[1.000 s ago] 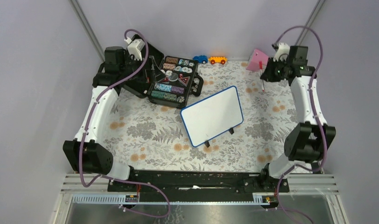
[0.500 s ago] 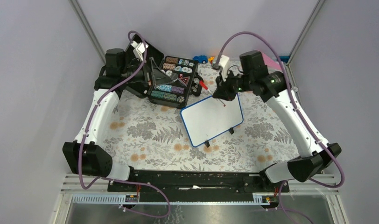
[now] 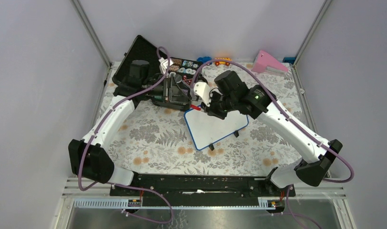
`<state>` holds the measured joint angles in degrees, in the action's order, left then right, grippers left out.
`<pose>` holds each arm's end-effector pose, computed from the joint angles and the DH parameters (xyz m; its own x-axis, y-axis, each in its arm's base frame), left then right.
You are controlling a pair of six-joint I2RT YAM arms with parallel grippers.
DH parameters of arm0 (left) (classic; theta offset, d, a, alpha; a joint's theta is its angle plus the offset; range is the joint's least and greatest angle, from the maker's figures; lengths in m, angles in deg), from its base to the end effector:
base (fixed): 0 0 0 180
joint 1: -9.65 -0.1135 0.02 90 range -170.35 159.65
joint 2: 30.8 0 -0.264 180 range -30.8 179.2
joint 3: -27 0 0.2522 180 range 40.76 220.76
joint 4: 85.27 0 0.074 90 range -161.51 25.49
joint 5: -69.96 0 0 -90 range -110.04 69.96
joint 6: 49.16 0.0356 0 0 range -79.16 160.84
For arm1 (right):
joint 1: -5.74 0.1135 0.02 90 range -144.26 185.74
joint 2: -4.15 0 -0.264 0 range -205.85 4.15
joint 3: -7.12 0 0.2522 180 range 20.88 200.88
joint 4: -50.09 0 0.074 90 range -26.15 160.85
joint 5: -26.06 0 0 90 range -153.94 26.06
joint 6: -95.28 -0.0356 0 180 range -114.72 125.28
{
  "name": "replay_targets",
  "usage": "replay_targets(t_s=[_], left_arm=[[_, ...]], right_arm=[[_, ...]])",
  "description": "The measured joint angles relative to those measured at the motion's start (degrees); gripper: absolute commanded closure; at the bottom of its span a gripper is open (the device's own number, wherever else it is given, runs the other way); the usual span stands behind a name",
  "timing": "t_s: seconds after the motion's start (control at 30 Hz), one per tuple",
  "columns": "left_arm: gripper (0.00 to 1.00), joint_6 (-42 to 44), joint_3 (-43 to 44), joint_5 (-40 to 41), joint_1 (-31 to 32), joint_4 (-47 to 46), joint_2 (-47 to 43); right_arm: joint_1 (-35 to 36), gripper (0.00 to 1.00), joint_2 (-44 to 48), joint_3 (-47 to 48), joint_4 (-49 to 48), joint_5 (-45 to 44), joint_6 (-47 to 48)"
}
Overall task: Write a sentence on the whiteboard
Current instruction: Pass from the right arm to the left
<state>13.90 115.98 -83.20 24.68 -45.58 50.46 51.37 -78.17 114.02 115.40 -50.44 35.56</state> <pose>0.2875 -0.1101 0.3606 -0.8401 0.0138 -0.5422 0.5244 0.2760 -0.8055 0.2013 0.2177 0.4092 0.0188 -0.6819 -0.7312 -0.9372 0.2428 -0.2506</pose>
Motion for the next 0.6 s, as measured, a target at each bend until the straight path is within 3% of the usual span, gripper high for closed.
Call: replay_targets(t_s=[0.23, 0.6], left_arm=[[0.39, -5.4, -3.5, -3.8, 1.3, -5.1, 0.0], [0.59, -20.9, -11.9, -11.0, 3.2, -22.2, 0.0]], right_arm=[[5.7, 1.00, -0.9, 0.0, -1.1, -10.1, 2.3], [8.3, 1.00, -1.2, 0.0, -2.0, -15.5, 4.2]])
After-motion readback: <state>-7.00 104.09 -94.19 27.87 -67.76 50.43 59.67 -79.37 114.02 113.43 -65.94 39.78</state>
